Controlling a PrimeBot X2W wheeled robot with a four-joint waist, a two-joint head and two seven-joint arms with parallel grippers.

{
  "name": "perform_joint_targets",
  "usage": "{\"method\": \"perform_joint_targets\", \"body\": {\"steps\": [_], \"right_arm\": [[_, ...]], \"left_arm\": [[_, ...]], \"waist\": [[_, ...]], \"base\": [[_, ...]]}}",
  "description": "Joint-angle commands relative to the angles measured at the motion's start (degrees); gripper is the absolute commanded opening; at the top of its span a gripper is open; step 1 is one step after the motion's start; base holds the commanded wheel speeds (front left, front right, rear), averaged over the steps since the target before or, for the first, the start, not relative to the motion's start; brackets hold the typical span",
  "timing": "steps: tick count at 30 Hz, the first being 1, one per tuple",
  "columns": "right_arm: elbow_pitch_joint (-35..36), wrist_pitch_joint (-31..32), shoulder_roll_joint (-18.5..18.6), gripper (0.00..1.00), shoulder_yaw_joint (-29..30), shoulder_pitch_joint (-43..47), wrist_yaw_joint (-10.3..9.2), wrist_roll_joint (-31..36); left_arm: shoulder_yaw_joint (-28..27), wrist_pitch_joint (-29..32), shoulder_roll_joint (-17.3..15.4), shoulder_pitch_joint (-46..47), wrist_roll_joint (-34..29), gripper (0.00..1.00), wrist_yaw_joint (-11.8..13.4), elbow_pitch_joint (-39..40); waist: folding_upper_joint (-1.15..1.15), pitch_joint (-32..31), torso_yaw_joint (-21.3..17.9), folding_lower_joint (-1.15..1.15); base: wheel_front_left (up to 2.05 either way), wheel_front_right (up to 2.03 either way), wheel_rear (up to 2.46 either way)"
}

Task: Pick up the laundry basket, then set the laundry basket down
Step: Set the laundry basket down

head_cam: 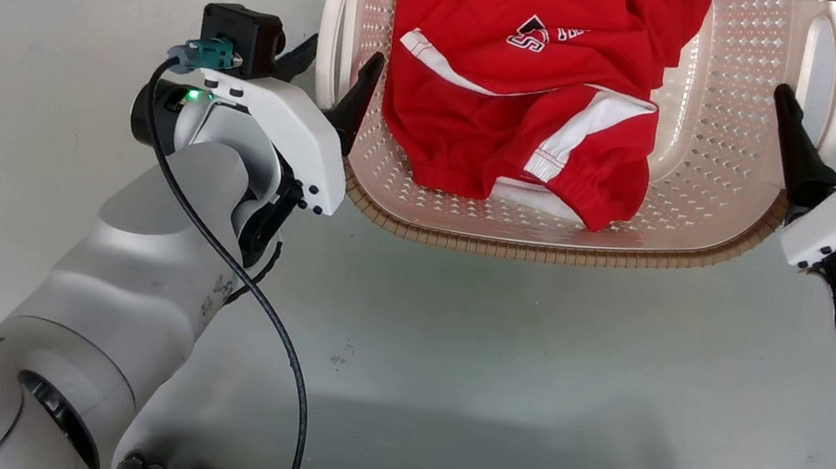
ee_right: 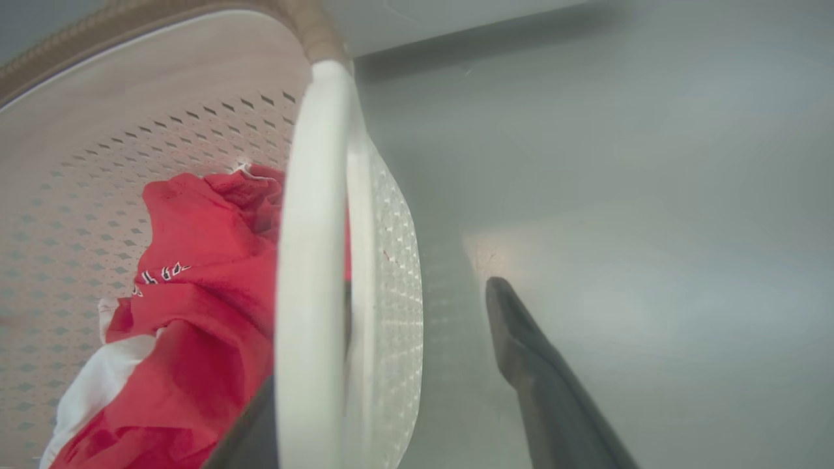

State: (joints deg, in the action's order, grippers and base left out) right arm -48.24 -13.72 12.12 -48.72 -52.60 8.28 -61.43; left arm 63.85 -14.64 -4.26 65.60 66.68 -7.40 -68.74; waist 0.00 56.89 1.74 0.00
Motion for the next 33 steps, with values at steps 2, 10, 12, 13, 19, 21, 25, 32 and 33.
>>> {"method": "perform_joint_targets", "body": {"steps": [2, 10, 12, 13, 19, 21, 25, 32, 33], "right_arm": [[-0.5, -1.3, 3.7, 1.0, 0.9, 3.8, -0.79, 0.3], [2.7, -1.3, 4.1, 1.0, 0.0, 4.4, -0.79, -0.1], [3.9, -1.3, 4.2, 1.0, -0.7, 4.5, -0.79, -0.6], [4.3, -1.3, 4.3, 1.0, -1.2, 4.5, -0.79, -0.9], [6.9, -1.3, 5.3, 1.0, -3.9, 4.3, -0.79, -3.1], [7.5, -1.3, 5.7, 1.0, -4.6, 4.2, -0.79, -3.6], [8.6, -1.3, 6.2, 1.0, -5.6, 3.9, -0.79, -4.4], [10.3, -1.3, 6.8, 1.0, -6.4, 3.5, -0.79, -5.1], [10.5, -1.3, 6.8, 1.0, -6.4, 3.5, -0.79, -5.1]], "left_arm": [[-1.9, -0.4, -4.3, -1.2, -1.0, 1.0, 0.5, -1.3], [-5.9, -0.4, -3.8, -2.0, -5.1, 1.0, 0.6, -0.3], [-7.0, -0.4, -3.7, -2.2, -5.9, 1.0, 0.6, -0.1], [-7.5, -0.4, -3.6, -2.3, -6.3, 1.0, 0.5, 0.0], [-10.0, -0.4, -3.4, -2.7, -8.6, 1.0, 0.3, 0.5], [-10.8, -0.4, -3.4, -2.8, -9.4, 1.0, 0.3, 0.8], [-12.8, -0.4, -3.3, -3.0, -10.9, 1.0, 0.1, 1.6], [-15.8, -0.4, -2.9, -3.8, -13.6, 1.0, 0.0, 2.2], [-16.1, -0.4, -2.8, -3.9, -13.9, 1.0, 0.0, 2.3]], "waist": [[0.0, 0.1, 0.0, 0.0], [0.0, 0.2, 0.1, 0.0], [0.0, 0.3, 0.0, 0.0], [0.0, 0.3, 0.0, 0.0], [0.0, 0.4, 0.0, 0.0], [0.0, 0.5, -0.1, 0.0], [0.0, 0.5, 0.0, 0.0], [0.0, 0.5, 0.0, 0.0], [0.0, 0.4, 0.0, 0.0]], "base": [[0.0, 0.0, 0.0], [0.0, 0.0, 0.0], [0.0, 0.0, 0.0], [0.0, 0.0, 0.0], [0.0, 0.0, 0.0], [0.0, 0.0, 0.0], [0.0, 0.0, 0.0], [0.0, 0.0, 0.0], [0.0, 0.0, 0.0]]}}
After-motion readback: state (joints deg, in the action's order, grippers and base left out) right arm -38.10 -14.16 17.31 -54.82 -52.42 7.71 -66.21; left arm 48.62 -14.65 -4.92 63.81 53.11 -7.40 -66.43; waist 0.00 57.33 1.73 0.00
